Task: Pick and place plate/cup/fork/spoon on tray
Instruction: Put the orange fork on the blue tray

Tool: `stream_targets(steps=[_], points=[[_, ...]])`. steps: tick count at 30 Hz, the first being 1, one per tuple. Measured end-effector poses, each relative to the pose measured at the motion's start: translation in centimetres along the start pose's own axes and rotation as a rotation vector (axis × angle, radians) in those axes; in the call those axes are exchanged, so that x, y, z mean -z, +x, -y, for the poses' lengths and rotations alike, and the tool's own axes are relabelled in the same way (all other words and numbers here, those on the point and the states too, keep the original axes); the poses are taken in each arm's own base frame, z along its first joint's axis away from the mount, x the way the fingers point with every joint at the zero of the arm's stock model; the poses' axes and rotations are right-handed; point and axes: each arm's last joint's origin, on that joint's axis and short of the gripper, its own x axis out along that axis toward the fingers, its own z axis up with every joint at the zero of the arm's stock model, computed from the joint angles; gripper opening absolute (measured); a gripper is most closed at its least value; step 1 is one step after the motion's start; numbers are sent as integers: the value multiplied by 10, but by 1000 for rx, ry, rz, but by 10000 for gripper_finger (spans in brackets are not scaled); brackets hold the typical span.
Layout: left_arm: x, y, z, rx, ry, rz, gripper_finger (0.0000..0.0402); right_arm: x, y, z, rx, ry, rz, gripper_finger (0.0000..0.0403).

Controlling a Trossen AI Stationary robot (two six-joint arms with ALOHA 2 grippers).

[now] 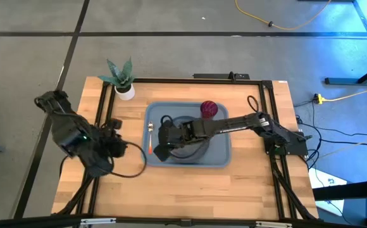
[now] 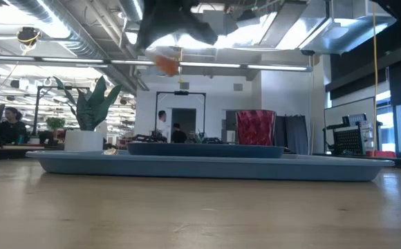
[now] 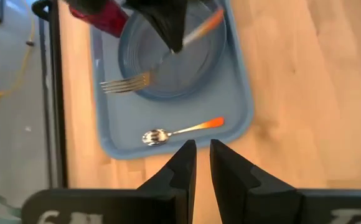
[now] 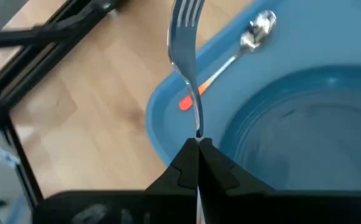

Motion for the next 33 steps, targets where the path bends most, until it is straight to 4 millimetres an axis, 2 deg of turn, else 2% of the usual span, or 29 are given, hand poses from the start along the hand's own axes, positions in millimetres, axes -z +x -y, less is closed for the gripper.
stream_targets(steps=[6,11,18,26,33], points=[[14,-20,-15,51,-107,69,41,-10,28,4,-37,190,25,0],[21,-27,-23,73,-125,97,41,-20,50,5,-110,307,89,0],[26,-32,-28,90,-135,111,41,-18,82,21,-29,406,50,0],[26,-33,-30,90,-93,117,40,-21,90,38,71,434,42,0],[26,-33,-30,89,-85,117,40,-26,90,41,83,475,99,0]])
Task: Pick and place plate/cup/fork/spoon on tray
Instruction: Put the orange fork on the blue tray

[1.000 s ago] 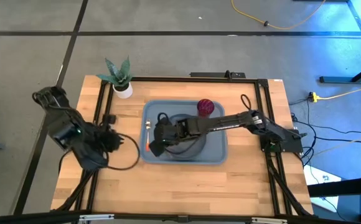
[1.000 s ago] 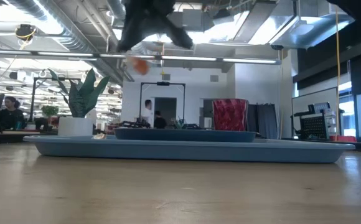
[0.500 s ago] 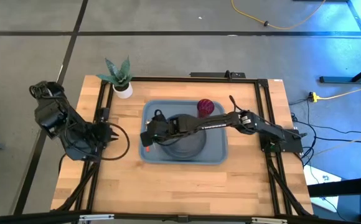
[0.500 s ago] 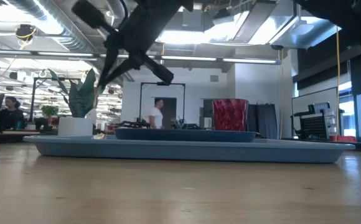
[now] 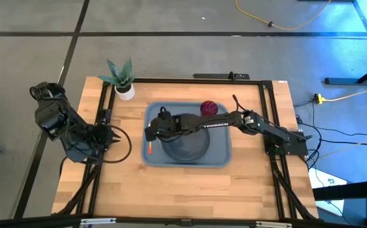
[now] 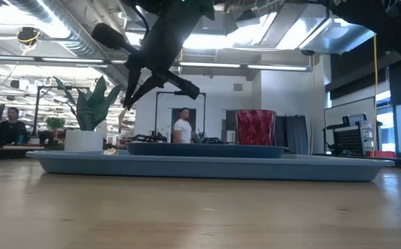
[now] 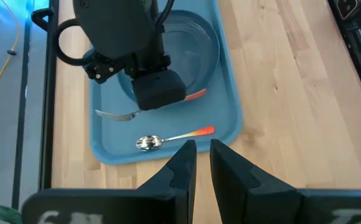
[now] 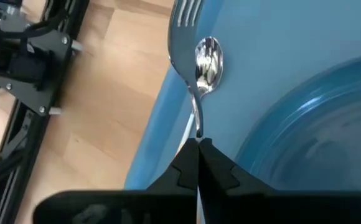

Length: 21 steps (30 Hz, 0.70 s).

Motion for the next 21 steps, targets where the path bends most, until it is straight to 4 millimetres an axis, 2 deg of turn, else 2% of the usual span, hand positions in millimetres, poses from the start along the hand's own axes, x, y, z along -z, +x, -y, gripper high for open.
stream_targets(steps=[6,15,21], points=[[0,0,0,0,1,0,40,2,3,1,7,45,-3,0],[0,0,0,-1,2,0,40,6,26,8,39,51,-6,0],[0,0,0,-1,2,0,40,0,35,13,49,62,-3,0]])
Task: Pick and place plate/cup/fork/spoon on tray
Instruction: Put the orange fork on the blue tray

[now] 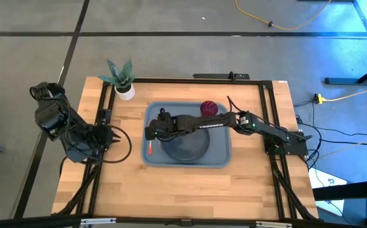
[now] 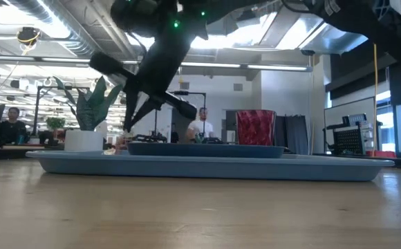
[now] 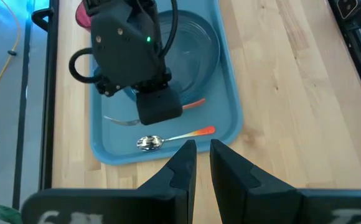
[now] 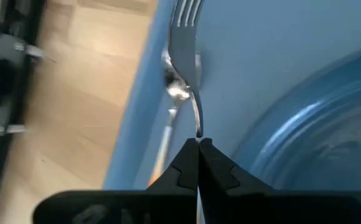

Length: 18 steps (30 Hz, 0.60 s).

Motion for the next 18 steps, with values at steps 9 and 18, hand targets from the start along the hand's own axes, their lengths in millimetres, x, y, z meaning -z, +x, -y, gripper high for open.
stream_targets(steps=[9,18], points=[[0,0,0,0,0,0,40,-5,9,6,22,7,-20,0],[0,0,0,0,0,0,40,-10,10,8,29,13,-26,0]])
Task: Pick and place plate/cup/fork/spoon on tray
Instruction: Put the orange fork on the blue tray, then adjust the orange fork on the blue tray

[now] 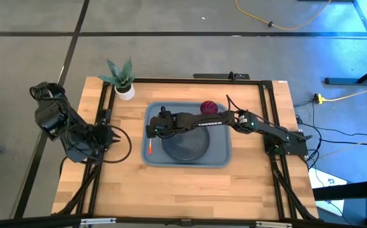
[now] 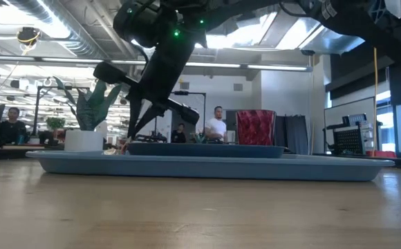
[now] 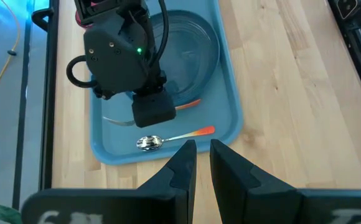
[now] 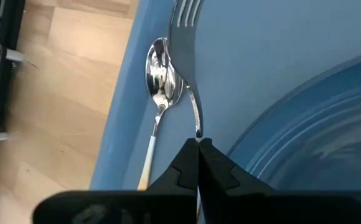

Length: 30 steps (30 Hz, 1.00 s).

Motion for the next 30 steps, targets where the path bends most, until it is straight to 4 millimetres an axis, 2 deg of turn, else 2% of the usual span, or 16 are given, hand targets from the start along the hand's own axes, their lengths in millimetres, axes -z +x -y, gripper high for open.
stream_targets(steps=[4,15,24,30], points=[[0,0,0,0,0,0,40,-2,1,2,9,-10,-29,0],[0,0,0,0,28,0,40,5,22,8,5,5,-116,1],[0,0,0,0,28,0,40,3,22,8,-2,-11,-121,34],[0,0,0,0,27,0,40,2,21,7,-6,-9,-120,40]])
